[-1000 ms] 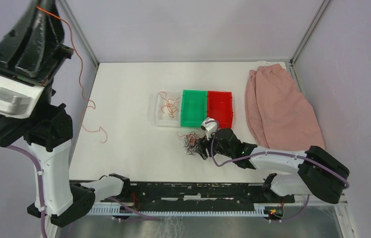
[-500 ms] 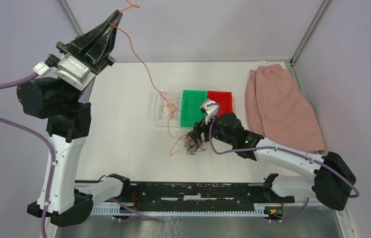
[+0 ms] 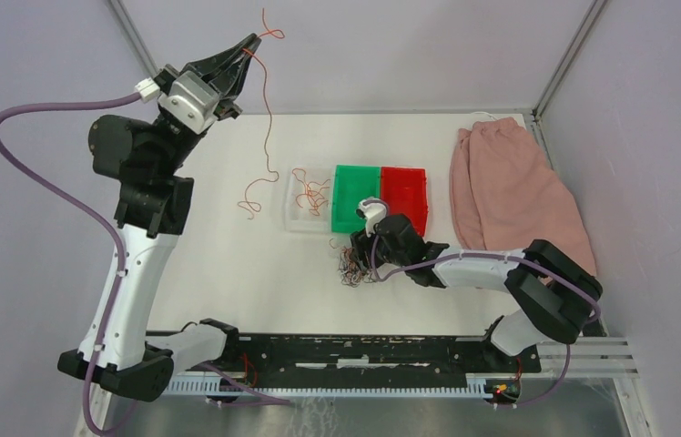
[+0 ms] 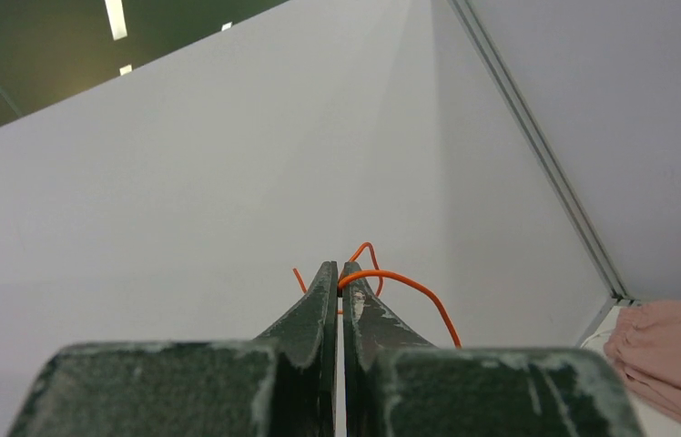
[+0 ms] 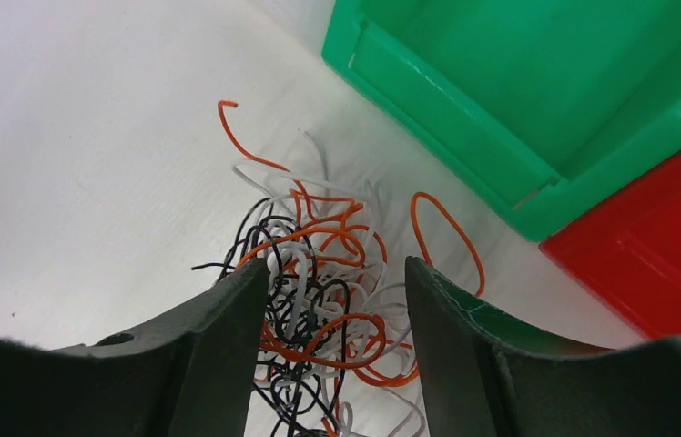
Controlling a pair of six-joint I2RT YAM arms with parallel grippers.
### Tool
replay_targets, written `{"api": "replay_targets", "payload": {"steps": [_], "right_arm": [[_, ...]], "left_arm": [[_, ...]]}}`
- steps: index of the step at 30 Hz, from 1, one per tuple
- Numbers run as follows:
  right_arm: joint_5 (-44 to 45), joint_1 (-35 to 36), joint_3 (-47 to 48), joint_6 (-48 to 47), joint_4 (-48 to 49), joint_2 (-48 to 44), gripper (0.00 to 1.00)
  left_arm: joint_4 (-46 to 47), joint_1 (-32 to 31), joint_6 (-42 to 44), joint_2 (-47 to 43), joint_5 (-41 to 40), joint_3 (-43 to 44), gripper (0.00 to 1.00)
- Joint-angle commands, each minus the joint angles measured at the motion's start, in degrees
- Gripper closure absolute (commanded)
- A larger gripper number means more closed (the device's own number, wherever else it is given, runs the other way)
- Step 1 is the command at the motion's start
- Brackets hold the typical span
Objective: Untangle the cables
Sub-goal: Untie the cable, then place the cable in the bin.
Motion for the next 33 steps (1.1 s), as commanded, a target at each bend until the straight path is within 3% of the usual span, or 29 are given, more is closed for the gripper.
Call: {"api": "replay_targets", "payload": {"steps": [1,5,12,17,33], "right_arm": [[-0.91,-0.06,-1.69,1.42,5.8,1.25,0.39],[-4.36,0.58,-2.69,0.56,5.02,-0.99,0.46],[-11.9,0.82,-3.04,1.41,1.14,-6.06,0.46],[-11.6,0.78,-3.15,1.57,0.78,-10.6,0.46],[-11.14,0.71,-2.71,1.95,0.53,-5.31,0.45]], "left_arm": [[3.07,0.08,1.79,0.93,-2.77,-1.15,0.97],[3.46,0.07,4.34,1.31,-3.24,-2.56,0.97],[3.55,0.07,5.19,2.09,-2.34,-2.67,0.97],[3.79,0.07,5.2,3.46,-2.06,-1.89,0.97],[5.72,0.08,7.25,7.85,-1.83,0.5,0.97]]}}
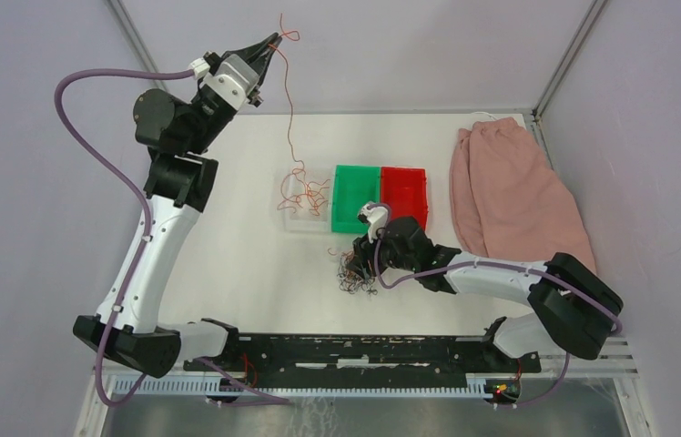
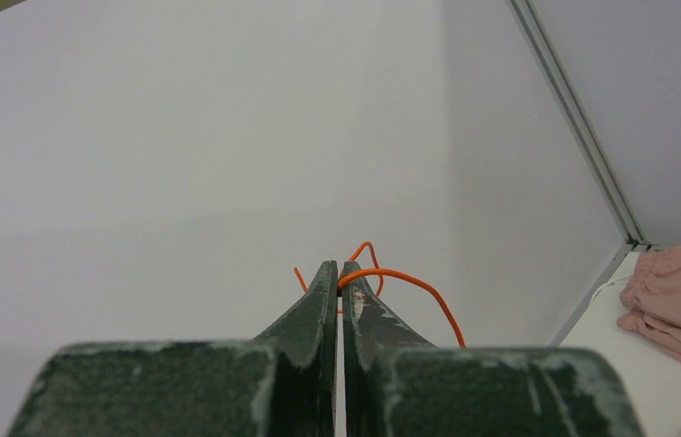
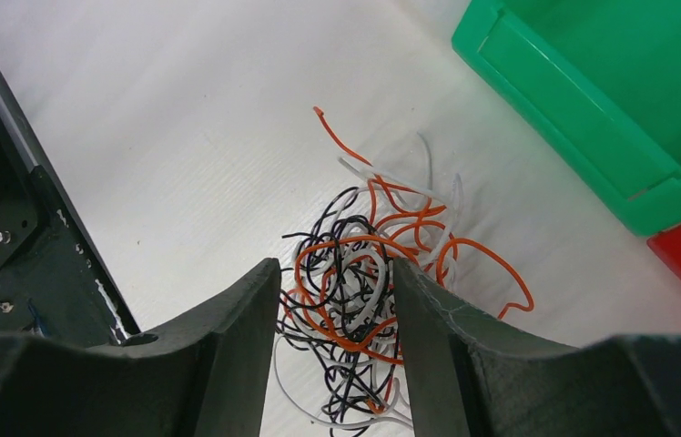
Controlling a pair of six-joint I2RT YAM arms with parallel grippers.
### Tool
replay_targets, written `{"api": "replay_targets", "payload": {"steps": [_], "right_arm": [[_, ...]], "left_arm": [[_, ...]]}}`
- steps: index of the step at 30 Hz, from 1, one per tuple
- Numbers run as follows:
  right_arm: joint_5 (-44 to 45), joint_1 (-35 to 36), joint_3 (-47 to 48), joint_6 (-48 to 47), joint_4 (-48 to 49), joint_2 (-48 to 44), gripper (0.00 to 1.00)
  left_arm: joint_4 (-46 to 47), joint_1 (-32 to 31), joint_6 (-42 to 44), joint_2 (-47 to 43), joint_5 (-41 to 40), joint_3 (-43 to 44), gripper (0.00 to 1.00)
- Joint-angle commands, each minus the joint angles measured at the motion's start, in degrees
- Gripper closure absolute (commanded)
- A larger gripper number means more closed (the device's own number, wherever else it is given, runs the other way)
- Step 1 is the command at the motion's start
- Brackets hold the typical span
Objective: Untangle the cables
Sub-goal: Place the cable in the bin.
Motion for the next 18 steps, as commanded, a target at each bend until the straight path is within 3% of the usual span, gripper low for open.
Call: {"api": "replay_targets", "payload": {"steps": [1,18], "right_arm": [[0.42,0.25,0.43,0.11,0.71,1.28,0.46],[-1.05,0.21,-0.07,0.6,-4.04,-1.25,0.48]], "left_arm": [[3.83,0.07,2.98,0.73,-0.15,3.52,0.97],[4.85,0.16,10.8,4.81,-2.15,1.97,0.97]]}}
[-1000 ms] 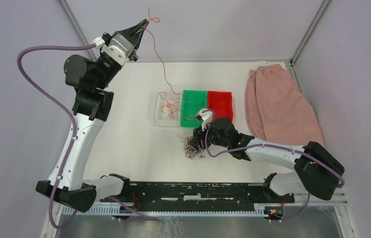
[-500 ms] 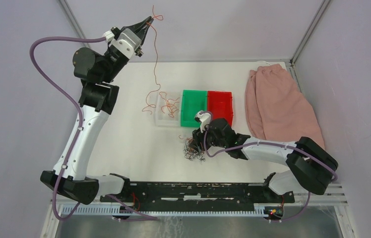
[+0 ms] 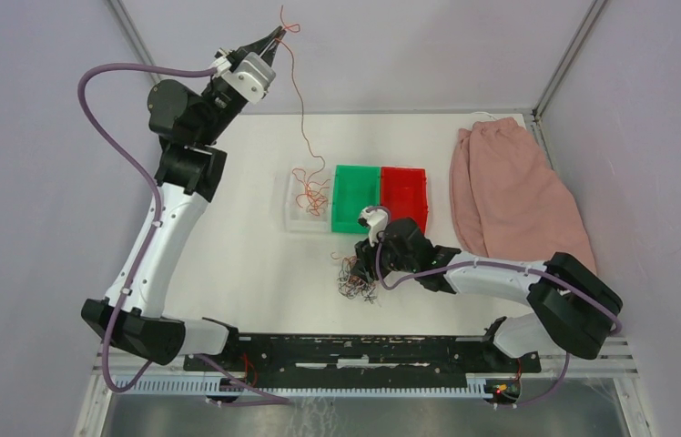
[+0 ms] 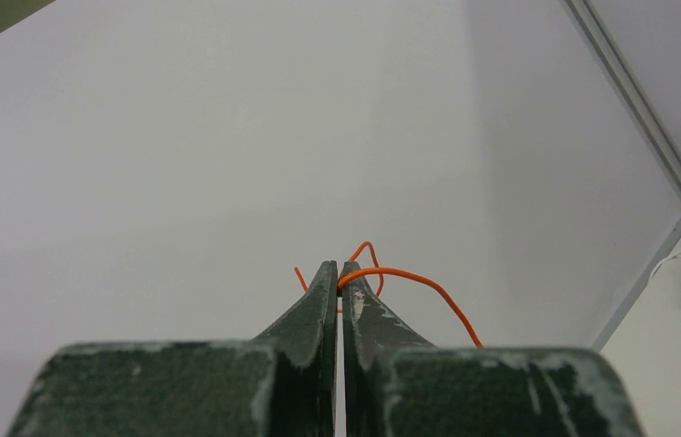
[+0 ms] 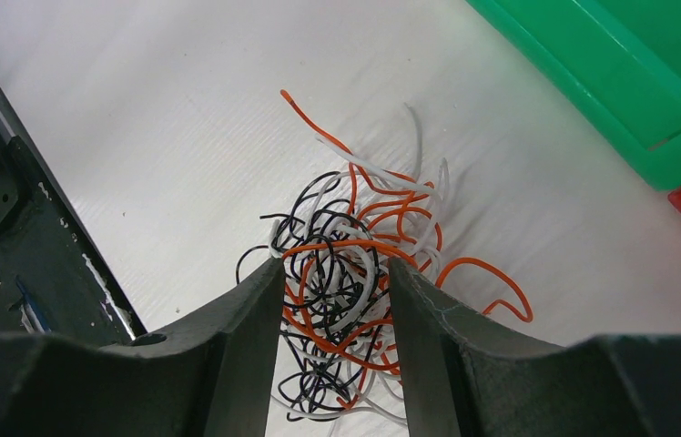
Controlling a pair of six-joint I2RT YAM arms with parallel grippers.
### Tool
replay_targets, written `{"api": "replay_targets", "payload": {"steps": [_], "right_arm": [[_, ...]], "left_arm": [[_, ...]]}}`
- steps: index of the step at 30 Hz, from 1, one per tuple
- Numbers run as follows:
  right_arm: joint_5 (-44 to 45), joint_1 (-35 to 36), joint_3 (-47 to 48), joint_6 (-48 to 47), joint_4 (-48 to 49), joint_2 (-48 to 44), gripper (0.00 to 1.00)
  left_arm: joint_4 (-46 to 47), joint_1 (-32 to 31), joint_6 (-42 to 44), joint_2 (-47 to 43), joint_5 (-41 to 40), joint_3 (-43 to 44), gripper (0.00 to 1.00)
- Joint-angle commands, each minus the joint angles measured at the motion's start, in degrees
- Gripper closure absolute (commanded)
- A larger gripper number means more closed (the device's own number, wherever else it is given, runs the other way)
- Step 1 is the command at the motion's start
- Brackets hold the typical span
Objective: Untangle the cables
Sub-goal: Place the cable in the bin.
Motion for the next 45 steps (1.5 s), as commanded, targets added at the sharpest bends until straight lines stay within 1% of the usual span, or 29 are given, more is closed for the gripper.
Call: {"api": "replay_targets", "payload": {"steps": [1,12,16,18,20,22,25,28,30,33,38,42,45], "right_arm": [[-0.81,0.25,-0.31,0.24,0.12,-2.12,0.48],[0.02,0.2,-0.37,0.1,0.24,-2.84,0.5],[-0.45,0.25,-0.54,0.53,0.3,-3.29,0.5],[-1.42,0.24,-0.62,0.95,0.78,-3.13,0.5],[-1.99,0.25,-0.61,1.31,1.19,-2.89,0.5],[-2.24,0.24,-0.61,1.47,1.66,-3.04,0.5],[-2.11,0.25,-0.56,1.56,1.92,-3.34,0.5],[-2.04,0.25,-0.66,1.88,2.31,-3.56,0.5],[-2.0,0.25,-0.87,2.07,2.53,-3.67,0.5],[-1.98,0.25,-1.06,2.06,2.76,-3.52,0.5],[-1.95,0.21,-0.77,2.25,2.8,-3.21,0.5],[-2.45,0.25,-0.4,2.61,2.95,-3.27,0.49],[-2.67,0.25,0.3,2.17,2.2,-3.51,0.47]], "left_arm": [[3.04,0.16,4.79,1.41,-1.31,0.74,0.97],[3.43,0.16,7.2,3.42,-1.15,-0.17,0.97],[2.91,0.14,6.88,3.15,-2.62,-2.68,0.97],[-0.16,0.2,4.7,3.26,-4.56,-3.73,0.97],[-7.11,0.16,3.49,4.02,-5.97,-3.32,0.97],[-9.68,0.13,3.09,3.52,-6.55,-6.28,0.97],[-9.75,0.09,4.49,1.68,-5.82,-12.66,0.97],[-10.94,0.06,7.43,1.59,-7.29,-16.17,0.97],[-11.08,0.08,10.14,2.27,-9.89,-17.89,0.97],[-11.48,0.11,11.92,3.59,-13.95,-17.99,0.97],[-11.99,0.57,16.46,3.61,-16.65,-20.56,0.97],[-13.53,3.83,17.04,2.86,-17.46,-23.06,0.97],[-12.2,7.05,17.61,2.33,-17.16,-24.99,0.97]]}}
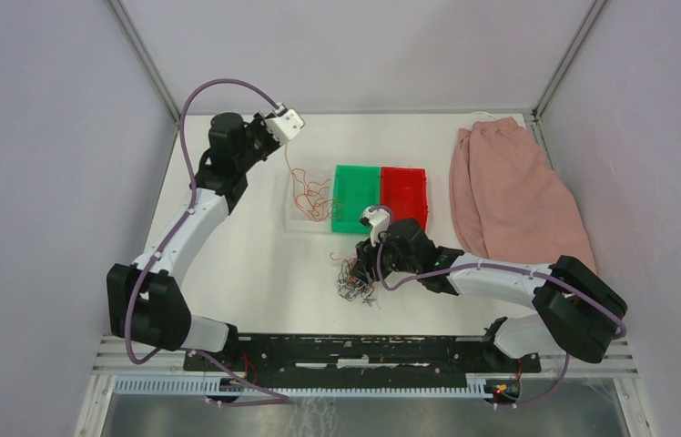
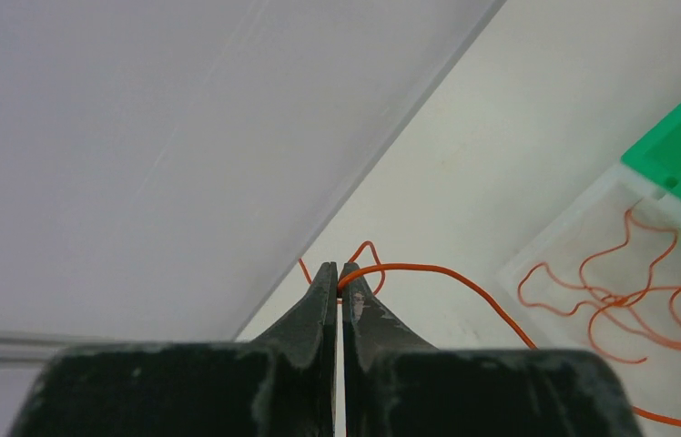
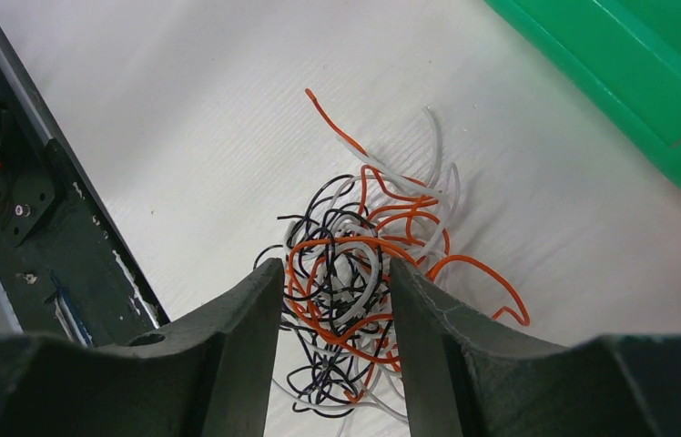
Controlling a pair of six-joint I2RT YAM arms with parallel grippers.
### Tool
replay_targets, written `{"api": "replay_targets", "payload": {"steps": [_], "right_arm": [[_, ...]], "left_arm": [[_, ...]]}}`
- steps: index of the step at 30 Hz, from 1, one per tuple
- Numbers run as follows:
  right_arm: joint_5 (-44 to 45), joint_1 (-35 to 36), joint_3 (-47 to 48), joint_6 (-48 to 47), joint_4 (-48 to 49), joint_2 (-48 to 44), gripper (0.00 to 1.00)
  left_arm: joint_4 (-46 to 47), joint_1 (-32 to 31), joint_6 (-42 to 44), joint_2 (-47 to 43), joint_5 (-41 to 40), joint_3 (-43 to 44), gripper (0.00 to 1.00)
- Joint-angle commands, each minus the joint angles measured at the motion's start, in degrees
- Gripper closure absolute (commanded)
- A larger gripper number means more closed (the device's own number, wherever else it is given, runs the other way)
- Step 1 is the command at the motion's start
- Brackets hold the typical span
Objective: Untangle the cables
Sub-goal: Place the cable in the bin.
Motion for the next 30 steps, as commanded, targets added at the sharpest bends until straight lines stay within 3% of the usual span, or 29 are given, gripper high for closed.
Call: {"api": "replay_targets", "payload": {"steps": [1,8,17,24,30], "right_arm": [[-1.06,0.25,1.33,-0.05,1.39,-1.8,0.46],[-1.07,0.25,1.26,0.41,1.26,-2.76,0.44],[-0.45,0.24,0.33,0.84,1.59,-2.79,0.43],[0.02,0.15,-0.44,1.35,2.12,-3.34,0.43],[0.32,0.15,-0.25,0.97,1.47,-5.03,0.38]], "left_arm": [[2.14,4.76,3.36,-1.87,-1.74,-1.71,0.97],[3.99,6.33,-0.4,-0.49,-1.46,0.09,0.97],[-0.81,0.02,-8.24,2.11,-0.24,3.5,0.97],[-2.31,-4.06,-11.02,8.25,-1.83,12.17,0.97],[-1.7,-4.16,-7.75,15.5,-6.24,22.97,0.97]]}}
